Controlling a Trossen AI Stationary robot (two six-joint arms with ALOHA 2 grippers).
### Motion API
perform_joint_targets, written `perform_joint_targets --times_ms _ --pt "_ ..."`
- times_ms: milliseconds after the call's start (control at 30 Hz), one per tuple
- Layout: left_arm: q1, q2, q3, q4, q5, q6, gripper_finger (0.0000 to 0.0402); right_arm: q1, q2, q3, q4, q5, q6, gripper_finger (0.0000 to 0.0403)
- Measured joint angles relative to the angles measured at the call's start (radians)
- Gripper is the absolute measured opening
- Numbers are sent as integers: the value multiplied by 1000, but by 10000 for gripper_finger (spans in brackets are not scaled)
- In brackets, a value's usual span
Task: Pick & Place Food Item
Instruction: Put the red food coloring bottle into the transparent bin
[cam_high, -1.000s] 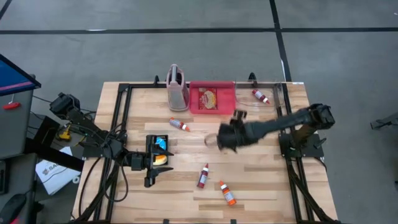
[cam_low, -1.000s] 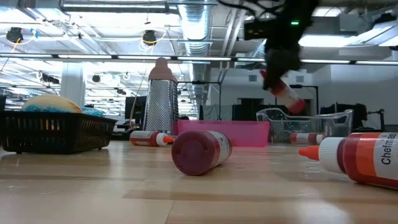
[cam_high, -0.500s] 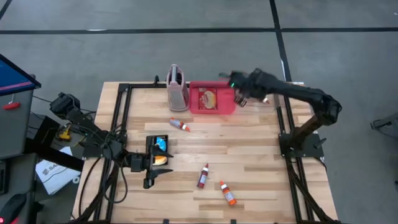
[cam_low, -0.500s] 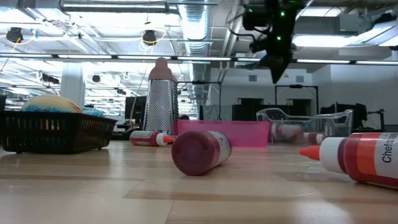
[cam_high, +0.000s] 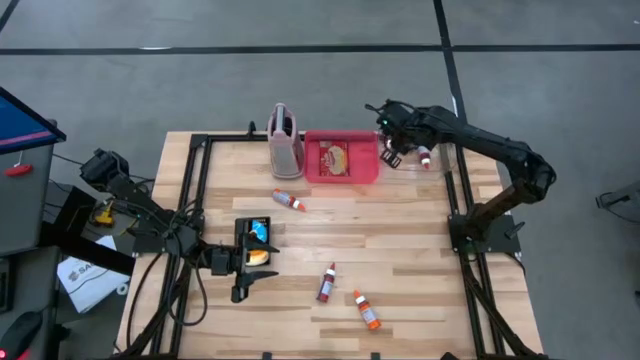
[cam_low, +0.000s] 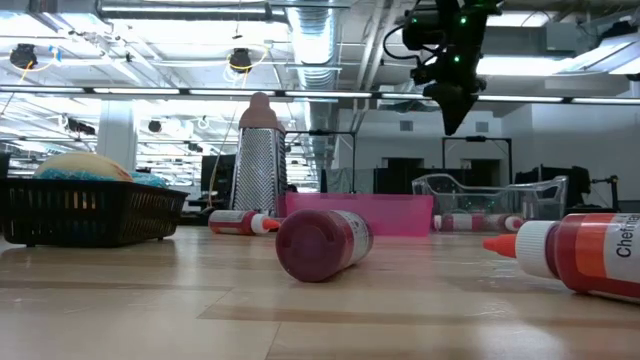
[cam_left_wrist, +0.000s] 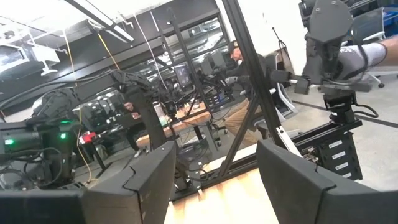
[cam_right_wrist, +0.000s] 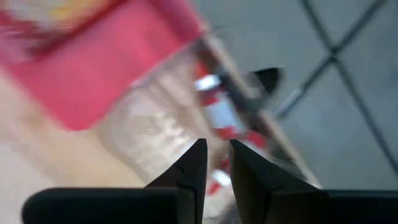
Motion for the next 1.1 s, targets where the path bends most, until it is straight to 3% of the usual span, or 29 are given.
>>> perform_joint_targets --times_ms 267,400,567,733,867,1100 --pt "0 0 0 -24 -22 -3 218 129 2 -91 47 -436 35 59" --pt "0 0 0 -33 -33 -5 218 263 2 -158 71 -487 80 59" --pt "0 0 0 -47 -33 -11 218 489 2 -249 255 -577 97 59" --pt "0 0 0 -47 -33 -11 218 720 2 -319 517 -567 10 60" --pt "0 0 0 -47 -33 -11 218 865 9 -332 629 -500 -169 60" --pt "0 0 0 -49 -43 -11 218 973 69 -335 725 -335 -364 89"
